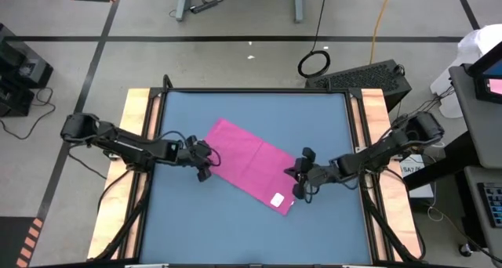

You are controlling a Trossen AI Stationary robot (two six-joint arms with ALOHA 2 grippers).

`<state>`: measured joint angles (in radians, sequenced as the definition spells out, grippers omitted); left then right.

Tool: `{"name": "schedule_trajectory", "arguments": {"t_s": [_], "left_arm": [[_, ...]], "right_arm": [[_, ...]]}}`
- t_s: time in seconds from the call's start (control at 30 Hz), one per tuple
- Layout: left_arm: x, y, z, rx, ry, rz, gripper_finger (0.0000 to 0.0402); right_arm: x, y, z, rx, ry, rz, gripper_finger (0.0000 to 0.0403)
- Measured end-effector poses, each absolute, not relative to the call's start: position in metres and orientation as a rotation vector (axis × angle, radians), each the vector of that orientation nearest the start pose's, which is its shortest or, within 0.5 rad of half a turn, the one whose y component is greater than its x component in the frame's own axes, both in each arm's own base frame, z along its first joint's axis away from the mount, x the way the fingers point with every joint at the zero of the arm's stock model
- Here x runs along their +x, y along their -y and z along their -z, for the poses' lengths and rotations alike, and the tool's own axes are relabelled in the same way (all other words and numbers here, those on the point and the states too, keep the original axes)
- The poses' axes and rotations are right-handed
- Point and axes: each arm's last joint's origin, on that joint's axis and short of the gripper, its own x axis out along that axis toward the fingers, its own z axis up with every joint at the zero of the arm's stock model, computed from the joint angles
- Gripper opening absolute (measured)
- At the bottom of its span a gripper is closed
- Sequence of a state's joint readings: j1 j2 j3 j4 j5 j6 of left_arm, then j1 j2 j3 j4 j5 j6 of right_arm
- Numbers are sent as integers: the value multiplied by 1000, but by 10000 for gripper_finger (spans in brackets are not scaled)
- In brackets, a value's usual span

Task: Roll towel
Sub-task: Fold the light red towel

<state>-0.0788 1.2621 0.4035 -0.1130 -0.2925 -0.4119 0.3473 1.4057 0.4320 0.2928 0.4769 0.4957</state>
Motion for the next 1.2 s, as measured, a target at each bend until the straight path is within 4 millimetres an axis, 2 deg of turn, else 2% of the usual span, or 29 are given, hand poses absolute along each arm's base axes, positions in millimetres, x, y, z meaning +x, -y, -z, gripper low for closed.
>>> {"name": "schedule_trajectory", "arguments": {"t_s": [0.2, 0.37, 0.5, 0.6, 0.67, 0.8, 1.0, 1.1, 1.2], "left_arm": [[204, -7, -115, -149, -949, -465, 171], [211, -22, -107, -76, -927, -547, 171], [215, -34, -107, 0, -917, -540, 171], [216, -40, -112, 50, -936, -532, 171], [219, -42, -119, 55, -919, -511, 171], [229, -43, -145, 18, -789, -508, 171], [231, -33, -170, -205, -645, -476, 171], [228, -22, -166, -334, -696, -415, 171], [227, -14, -156, -442, -762, -454, 171]], "right_arm": [[229, -77, -97, 336, -707, 311, 0], [234, -93, -84, 445, -651, 283, 0], [237, -105, -88, 497, -627, 146, 0], [237, -109, -97, 509, -584, 108, 0], [237, -109, -103, 507, -559, 102, 0], [238, -104, -118, 467, -500, 87, 0], [239, -80, -133, 336, -475, 180, 0], [239, -67, -129, 309, -536, 242, 0], [236, -62, -119, 332, -632, 256, 0]]}}
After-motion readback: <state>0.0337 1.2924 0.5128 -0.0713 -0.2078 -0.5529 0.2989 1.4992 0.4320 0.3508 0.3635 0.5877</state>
